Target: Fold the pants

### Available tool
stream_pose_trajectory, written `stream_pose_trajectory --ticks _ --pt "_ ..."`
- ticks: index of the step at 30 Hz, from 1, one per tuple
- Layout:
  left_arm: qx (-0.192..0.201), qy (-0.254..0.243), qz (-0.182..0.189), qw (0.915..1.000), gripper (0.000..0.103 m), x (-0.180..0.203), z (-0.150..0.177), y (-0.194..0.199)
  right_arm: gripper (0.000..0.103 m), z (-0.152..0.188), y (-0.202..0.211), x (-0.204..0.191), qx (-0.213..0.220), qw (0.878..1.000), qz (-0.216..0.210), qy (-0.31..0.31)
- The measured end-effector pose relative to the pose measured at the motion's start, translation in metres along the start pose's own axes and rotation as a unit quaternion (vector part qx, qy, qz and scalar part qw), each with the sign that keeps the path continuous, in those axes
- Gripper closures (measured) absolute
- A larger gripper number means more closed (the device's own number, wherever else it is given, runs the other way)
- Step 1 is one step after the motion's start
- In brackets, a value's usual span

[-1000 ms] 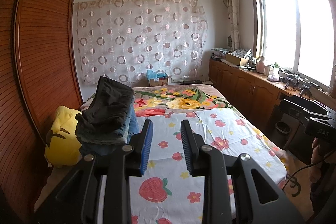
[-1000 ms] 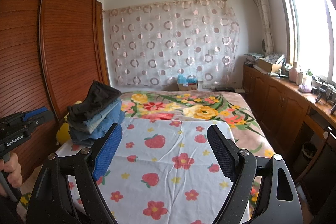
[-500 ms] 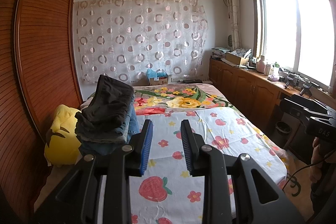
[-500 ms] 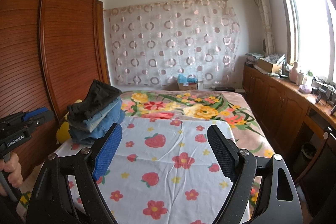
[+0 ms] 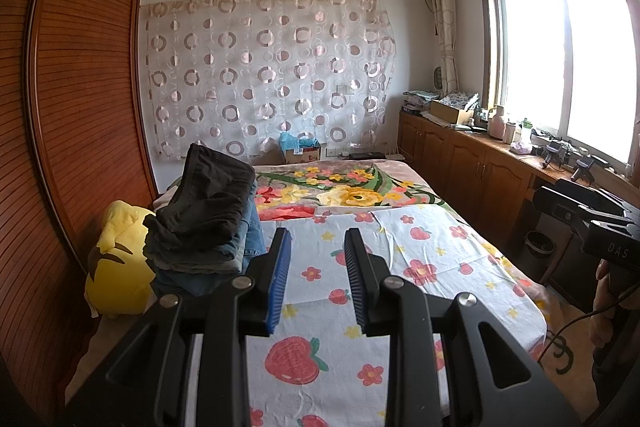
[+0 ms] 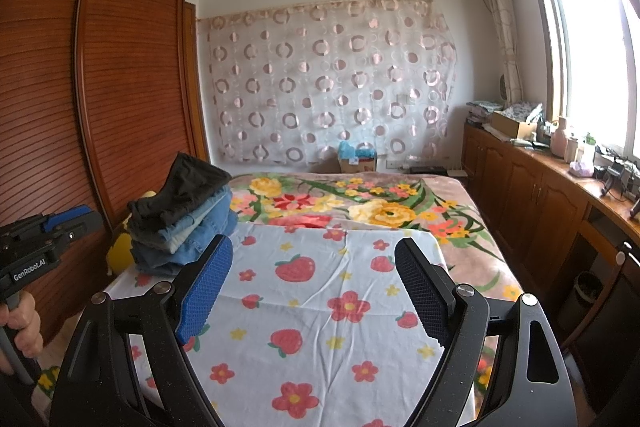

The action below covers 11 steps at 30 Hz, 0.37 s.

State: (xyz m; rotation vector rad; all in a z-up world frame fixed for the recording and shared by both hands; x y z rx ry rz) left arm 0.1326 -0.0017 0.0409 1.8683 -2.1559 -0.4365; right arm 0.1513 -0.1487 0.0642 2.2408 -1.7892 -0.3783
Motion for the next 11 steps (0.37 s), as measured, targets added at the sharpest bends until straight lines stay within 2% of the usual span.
stream_pose_trajectory --ticks 11 --pt "0.001 0.000 0.000 1.0000 0.076 -0.0010 0.0004 -0.0003 0.018 0.0010 0.0015 0.0031 0.000 1.000 0.000 0.001"
Point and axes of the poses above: each gripper's, at about its wrist camera, not at the fingertips, and y roughly against the way its jaws point, x to its right, z to its underside, the point moved 6 cm from there along -y, roughly the way its jaws point, and after that the axes turned 1 degree about -y, right-handed, at the moved point
